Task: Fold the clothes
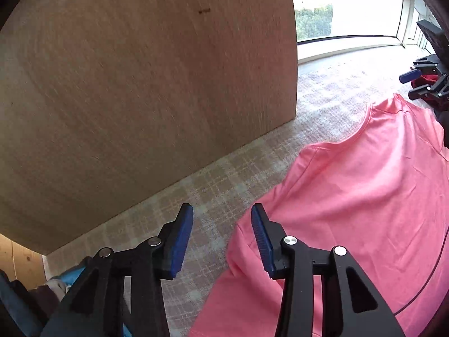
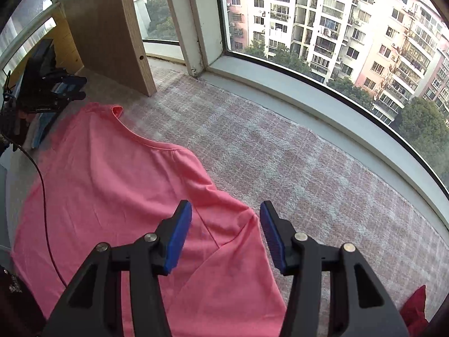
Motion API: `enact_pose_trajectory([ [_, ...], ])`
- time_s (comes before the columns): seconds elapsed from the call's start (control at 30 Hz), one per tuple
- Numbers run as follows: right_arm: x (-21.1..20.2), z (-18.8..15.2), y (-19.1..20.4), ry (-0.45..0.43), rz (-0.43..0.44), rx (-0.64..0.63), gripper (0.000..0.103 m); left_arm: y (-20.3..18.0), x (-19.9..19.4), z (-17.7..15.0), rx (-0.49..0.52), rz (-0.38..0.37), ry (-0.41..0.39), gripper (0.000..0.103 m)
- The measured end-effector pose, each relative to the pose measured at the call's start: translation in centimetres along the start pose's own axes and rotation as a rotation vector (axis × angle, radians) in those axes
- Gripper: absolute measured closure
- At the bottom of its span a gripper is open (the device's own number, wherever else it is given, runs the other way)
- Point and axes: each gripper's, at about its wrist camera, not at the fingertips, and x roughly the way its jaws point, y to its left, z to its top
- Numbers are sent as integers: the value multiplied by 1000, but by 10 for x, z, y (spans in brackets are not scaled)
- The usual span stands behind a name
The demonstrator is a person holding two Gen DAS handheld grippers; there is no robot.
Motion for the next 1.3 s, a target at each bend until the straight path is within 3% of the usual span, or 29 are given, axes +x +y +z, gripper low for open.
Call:
enact_pose_trajectory([
  [0.07, 16, -1, 11, 40, 60, -4, 56, -5, -11, 6, 7, -21, -33, 62],
  [0.13, 31, -7, 22, 89, 110, -4, 84, -22, -12, 13, 37, -72, -44, 62],
  [0.2, 34, -8, 20, 96, 97, 7, 90, -48, -4, 20, 88, -151, -34, 62],
  [0.3, 31, 2, 2, 57, -31, 60, 88, -88, 9, 31, 164, -265, -19, 61],
  [0.4, 9, 3, -2, 3, 71, 104, 85, -100, 22, 34, 173, -211, 14, 63],
  [0.63, 26, -8, 15, 47, 71, 62, 85, -134, 31, 48, 220, -242, 1, 61],
  [0.7, 31, -12, 19, 59, 72, 50, 90, -144, 33, 52, 238, -251, -5, 61],
  [0.77, 28, -11, 13, 50, 4, 67, 87, -154, 35, 57, 254, -259, -11, 55],
  [0.9, 1, -16, 0, -2, 76, 88, 85, -143, 20, 67, 215, -165, -74, 59],
  [1.03, 5, -28, 1, 47, 95, 82, 85, -175, 2, 73, 286, -301, -96, 57],
  [1.2, 14, -45, -2, 101, 127, 76, 85, -233, 29, 99, 404, -469, -58, 57],
  [1.3, 9, -47, -16, 92, 83, 102, 85, -244, 53, 122, 400, -423, -55, 54],
])
